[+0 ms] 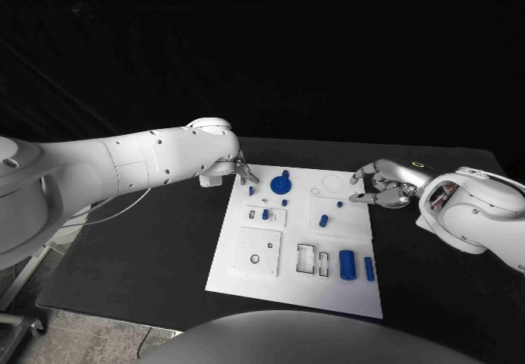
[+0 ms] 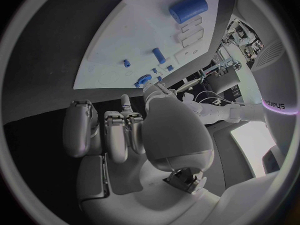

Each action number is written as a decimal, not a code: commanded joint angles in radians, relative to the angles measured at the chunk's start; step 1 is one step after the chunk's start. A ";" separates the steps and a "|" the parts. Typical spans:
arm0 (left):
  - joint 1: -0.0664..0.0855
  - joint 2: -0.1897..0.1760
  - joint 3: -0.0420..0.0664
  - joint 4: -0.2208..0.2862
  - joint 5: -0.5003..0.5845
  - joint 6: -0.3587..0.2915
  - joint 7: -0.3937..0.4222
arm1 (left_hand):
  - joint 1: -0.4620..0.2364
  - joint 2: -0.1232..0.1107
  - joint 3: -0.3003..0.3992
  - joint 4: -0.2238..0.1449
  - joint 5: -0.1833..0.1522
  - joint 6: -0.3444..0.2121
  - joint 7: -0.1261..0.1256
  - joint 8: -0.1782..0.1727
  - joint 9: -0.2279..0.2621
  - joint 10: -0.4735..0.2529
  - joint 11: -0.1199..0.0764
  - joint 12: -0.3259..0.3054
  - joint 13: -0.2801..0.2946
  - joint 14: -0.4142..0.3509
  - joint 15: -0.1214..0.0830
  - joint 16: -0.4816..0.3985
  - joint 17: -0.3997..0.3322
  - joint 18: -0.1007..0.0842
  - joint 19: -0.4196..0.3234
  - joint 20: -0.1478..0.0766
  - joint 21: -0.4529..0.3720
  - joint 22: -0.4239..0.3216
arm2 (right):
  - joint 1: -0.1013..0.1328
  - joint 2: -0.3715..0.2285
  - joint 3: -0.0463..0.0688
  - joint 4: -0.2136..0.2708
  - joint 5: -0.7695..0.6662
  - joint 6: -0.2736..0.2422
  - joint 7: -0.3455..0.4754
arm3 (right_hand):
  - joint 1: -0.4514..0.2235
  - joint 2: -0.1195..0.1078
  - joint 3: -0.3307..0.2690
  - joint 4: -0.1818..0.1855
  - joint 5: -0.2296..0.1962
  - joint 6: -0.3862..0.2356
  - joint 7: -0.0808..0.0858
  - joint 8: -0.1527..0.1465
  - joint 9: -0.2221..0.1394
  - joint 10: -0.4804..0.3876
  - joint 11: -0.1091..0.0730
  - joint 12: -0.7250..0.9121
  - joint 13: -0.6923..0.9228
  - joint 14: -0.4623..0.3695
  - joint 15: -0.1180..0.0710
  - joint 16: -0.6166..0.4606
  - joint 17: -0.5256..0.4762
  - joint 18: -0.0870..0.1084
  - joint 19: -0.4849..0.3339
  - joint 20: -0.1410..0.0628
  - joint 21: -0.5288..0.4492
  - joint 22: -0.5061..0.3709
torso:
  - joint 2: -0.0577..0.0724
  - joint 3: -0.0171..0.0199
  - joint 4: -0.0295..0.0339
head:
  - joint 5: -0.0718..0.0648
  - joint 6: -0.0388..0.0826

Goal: Assemble the parts on the task board

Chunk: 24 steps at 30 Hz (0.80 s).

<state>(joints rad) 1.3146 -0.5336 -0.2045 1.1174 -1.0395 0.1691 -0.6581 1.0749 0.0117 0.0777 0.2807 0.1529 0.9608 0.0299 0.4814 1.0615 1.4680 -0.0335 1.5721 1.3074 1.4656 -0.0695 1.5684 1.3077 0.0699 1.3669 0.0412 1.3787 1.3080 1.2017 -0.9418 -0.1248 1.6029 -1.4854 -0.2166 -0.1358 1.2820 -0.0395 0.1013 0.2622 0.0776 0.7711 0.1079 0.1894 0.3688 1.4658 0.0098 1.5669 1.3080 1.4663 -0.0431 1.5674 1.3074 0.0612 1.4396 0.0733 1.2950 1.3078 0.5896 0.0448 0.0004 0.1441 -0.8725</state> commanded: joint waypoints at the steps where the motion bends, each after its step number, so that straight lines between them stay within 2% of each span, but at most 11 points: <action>1: -0.004 0.007 0.001 -0.010 0.009 0.023 0.024 | 0.013 -0.002 -0.008 0.001 0.005 -0.005 0.001 -0.007 0.002 0.103 0.002 -0.001 0.263 0.105 -0.003 0.002 0.263 0.000 -0.005 -0.001 -0.003 0.065 | -0.001 -0.002 0.000 0.003 -0.002 0.003 0.005 | -0.003 0.009 -0.002 -0.006 0.005 0.006 0.000 -0.005 -0.001 0.105 0.010 0.004 0.263 0.104 0.004 0.003 0.263 0.004 -0.004 -0.002 -0.003 0.177 | 0.001 -0.0006 -0.0004 | -0.001 0.000; 3: -0.007 0.010 0.001 -0.015 0.010 0.024 0.026 | 0.013 -0.002 -0.009 0.001 0.006 -0.005 0.001 -0.007 0.002 0.103 0.002 -0.001 0.263 0.105 -0.003 0.002 0.263 0.000 -0.006 -0.001 -0.004 0.065 | -0.001 -0.003 0.000 0.003 -0.002 0.003 0.004 | -0.003 0.009 -0.002 -0.006 0.005 0.006 0.000 -0.005 -0.001 0.105 0.010 0.004 0.263 0.104 0.004 0.003 0.263 0.004 -0.004 -0.002 -0.003 0.177 | 0.000 0.0004 -0.0011 | -0.001 0.000; 8: -0.017 0.016 0.001 -0.020 0.012 0.026 0.032 | 0.015 -0.001 -0.009 0.001 0.009 -0.006 0.002 -0.008 0.002 0.103 0.003 -0.001 0.263 0.105 -0.002 0.002 0.263 0.001 -0.009 0.000 -0.006 0.063 | -0.001 -0.005 0.000 0.006 -0.002 0.004 0.004 | -0.003 0.009 -0.002 -0.006 0.005 0.006 0.000 -0.005 -0.001 0.105 0.010 0.004 0.263 0.104 0.004 0.003 0.263 0.004 -0.004 -0.002 -0.003 0.177 | 0.001 -0.0004 0.0003 | -0.004 0.000; 12: -0.022 0.018 0.001 -0.021 0.012 0.029 0.034 | 0.017 0.000 -0.009 0.002 0.010 -0.007 0.002 -0.008 0.003 0.103 0.003 -0.001 0.263 0.105 -0.002 0.002 0.263 0.001 -0.011 0.000 -0.008 0.061 | -0.001 -0.006 0.000 0.007 -0.002 0.003 0.004 | -0.003 0.009 -0.002 -0.006 0.005 0.006 0.000 -0.005 -0.001 0.105 0.010 0.004 0.263 0.104 0.004 0.003 0.263 0.004 -0.004 -0.002 -0.003 0.177 | 0.000 0.0003 0.0000 | -0.002 0.000; 24: -0.027 0.016 0.001 -0.023 0.013 0.024 0.043 | 0.027 0.005 -0.012 0.002 0.027 -0.009 0.003 -0.011 0.005 0.103 0.005 -0.001 0.263 0.105 0.001 0.002 0.263 0.003 -0.017 0.002 -0.015 0.059 | -0.001 -0.006 0.000 0.006 -0.002 0.004 0.002 | -0.004 0.011 -0.002 -0.006 0.007 0.006 -0.001 -0.005 -0.002 0.105 0.010 0.004 0.263 0.104 0.004 0.003 0.263 0.004 -0.004 -0.002 -0.004 0.177 | -0.001 0.0010 -0.0005 | -0.001 0.000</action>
<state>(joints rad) 1.2881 -0.5191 -0.2039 1.0946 -1.0324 0.1792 -0.6298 1.0926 0.0151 0.0694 0.2835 0.1779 0.9572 0.0336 0.4734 1.0651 1.4680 -0.0334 1.5721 1.3074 1.4656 -0.0696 1.5684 1.3075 0.0697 1.3561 0.0447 1.3688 1.3078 1.2017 -0.9478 -0.1248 1.6083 -1.4851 -0.2165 -0.1359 1.2777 -0.0354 0.1013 0.2622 0.0775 0.7711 0.1079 0.1894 0.3678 1.4658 0.0098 1.5669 1.3077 1.4663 -0.0431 1.5674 1.3080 0.0612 1.4396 0.0734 1.2950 1.3076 0.5886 0.0454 0.0004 0.1422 -0.8725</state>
